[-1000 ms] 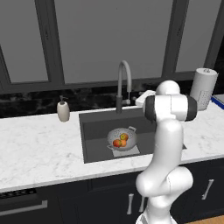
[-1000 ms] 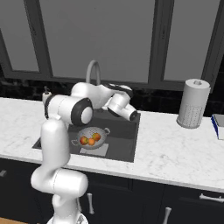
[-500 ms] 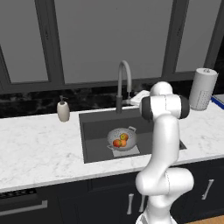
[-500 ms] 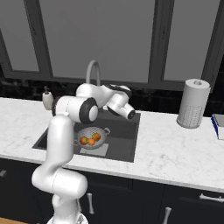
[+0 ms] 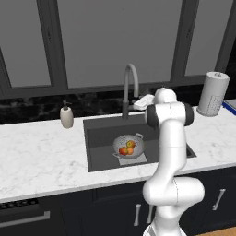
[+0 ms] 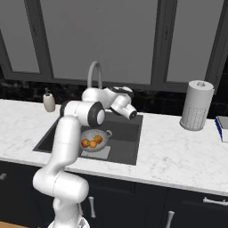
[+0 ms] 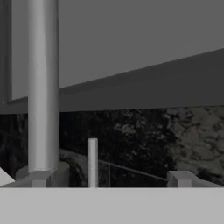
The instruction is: Put the colander in the sink, put the tangerine, apple, apple in the colander, and turn on the sink faucet and pour water over the colander.
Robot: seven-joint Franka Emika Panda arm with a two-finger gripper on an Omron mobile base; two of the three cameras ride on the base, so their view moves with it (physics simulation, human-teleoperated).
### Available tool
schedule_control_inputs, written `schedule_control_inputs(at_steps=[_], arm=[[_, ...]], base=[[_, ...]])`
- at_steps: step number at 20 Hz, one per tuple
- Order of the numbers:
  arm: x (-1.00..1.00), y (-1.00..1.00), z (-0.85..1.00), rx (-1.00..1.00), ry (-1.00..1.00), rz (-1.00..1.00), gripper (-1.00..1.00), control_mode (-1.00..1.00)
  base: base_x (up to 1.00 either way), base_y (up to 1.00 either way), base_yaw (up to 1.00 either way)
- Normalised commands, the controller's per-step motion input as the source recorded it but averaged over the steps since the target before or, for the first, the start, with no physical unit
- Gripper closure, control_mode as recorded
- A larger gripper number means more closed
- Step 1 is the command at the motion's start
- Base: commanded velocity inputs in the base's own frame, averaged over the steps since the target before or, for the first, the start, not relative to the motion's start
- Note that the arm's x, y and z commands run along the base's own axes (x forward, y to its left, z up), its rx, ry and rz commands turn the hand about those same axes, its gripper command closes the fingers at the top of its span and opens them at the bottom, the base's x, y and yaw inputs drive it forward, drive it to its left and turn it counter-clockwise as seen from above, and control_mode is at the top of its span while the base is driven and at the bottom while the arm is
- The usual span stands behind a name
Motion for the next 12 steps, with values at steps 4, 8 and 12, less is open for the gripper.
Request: schedule_control_inputs(at_steps=[4,8,12], arm=[[0.43,0.00,-0.27,0.00,0.00,-0.03,-1.00,-1.00],[0.34,0.00,-0.19,0.01,0.00,-0.02,-1.00,-1.00],[0.34,0.00,-0.04,0.02,0.00,-0.03,-1.00,-1.00]], base=[[0.00,0.00,0.00],[0.00,0.00,0.00],[0.00,0.00,0.00]])
